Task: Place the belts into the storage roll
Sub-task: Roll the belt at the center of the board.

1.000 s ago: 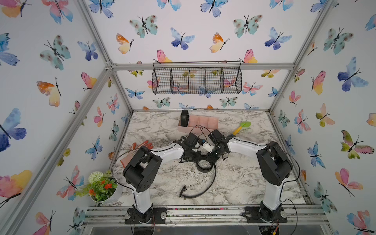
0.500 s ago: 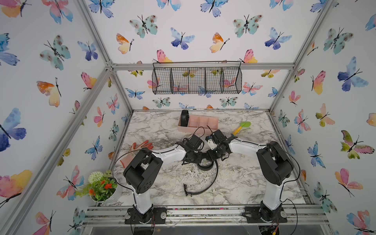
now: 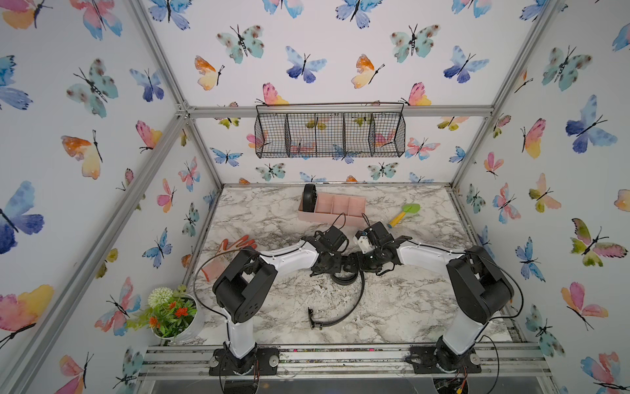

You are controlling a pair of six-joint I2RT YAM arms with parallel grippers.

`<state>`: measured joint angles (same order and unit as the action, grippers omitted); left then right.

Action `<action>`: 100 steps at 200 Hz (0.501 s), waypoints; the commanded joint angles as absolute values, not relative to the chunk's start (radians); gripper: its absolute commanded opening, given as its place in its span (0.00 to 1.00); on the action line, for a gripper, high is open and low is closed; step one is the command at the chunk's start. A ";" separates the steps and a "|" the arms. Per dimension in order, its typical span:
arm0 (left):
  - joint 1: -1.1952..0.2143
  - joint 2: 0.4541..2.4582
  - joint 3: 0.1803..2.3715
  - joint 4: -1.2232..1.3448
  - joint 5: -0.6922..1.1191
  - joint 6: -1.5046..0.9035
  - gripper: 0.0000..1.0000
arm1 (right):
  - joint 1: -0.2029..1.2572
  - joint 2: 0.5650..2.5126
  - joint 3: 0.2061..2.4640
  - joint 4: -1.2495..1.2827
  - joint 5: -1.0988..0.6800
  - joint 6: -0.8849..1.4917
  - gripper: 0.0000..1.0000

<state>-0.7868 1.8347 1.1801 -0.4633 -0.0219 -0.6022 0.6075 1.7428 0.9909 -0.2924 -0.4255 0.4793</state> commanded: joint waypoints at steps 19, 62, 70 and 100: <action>-0.801 1.859 1.170 -0.590 -0.095 -0.685 0.01 | 0.609 1.725 0.936 -0.205 -0.499 0.613 0.82; -0.810 1.849 1.175 -0.601 -0.111 -0.718 0.00 | 0.609 1.623 0.806 -0.106 -0.511 0.773 0.90; -0.813 1.851 1.175 -0.604 -0.116 -0.719 0.00 | 0.609 1.609 0.786 -0.090 -0.516 0.804 0.90; -0.829 1.850 1.171 -0.598 -0.127 -0.738 0.00 | 0.612 1.603 0.760 -0.057 -0.531 0.876 0.90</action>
<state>-0.8135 1.8347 1.1858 -0.4923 -0.0879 -0.7044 0.6075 1.6123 0.7761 -0.1097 -0.5037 0.7792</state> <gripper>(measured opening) 0.119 0.899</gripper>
